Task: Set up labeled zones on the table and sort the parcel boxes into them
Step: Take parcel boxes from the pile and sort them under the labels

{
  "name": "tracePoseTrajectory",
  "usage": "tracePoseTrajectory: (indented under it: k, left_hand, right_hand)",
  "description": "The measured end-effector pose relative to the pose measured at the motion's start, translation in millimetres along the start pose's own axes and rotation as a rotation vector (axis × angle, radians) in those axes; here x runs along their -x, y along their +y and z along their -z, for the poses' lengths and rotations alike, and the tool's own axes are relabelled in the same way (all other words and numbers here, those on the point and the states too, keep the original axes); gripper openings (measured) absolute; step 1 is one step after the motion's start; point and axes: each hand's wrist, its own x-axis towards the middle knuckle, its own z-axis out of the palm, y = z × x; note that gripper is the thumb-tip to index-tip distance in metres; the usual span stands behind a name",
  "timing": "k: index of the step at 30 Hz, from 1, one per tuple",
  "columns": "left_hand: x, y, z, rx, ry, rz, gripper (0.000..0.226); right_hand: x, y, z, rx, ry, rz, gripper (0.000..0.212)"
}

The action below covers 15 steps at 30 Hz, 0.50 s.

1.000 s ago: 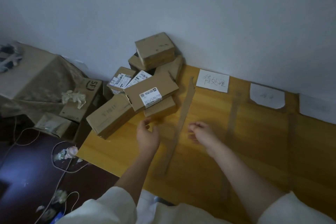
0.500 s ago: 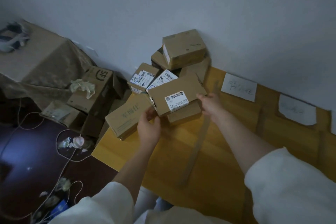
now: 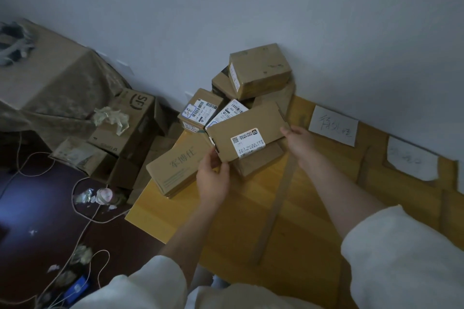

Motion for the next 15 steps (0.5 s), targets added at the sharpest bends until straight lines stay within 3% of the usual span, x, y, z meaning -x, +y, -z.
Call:
tracePoseTrajectory:
  k: [5,9,15]
  left_hand:
    - [4.6,6.9,4.5,0.020,0.006,-0.033,0.052]
    - [11.0,15.3,9.2,0.036,-0.006,-0.079,0.049]
    - [28.0,29.0,4.2,0.120,-0.074,-0.105,0.039]
  right_hand:
    - [13.0,5.1,6.4,-0.093,0.045,0.048,0.045]
    - [28.0,13.4,23.3,-0.161,0.081,0.120,0.026]
    - [57.2,30.5,59.6,0.048,0.035,0.411,0.036]
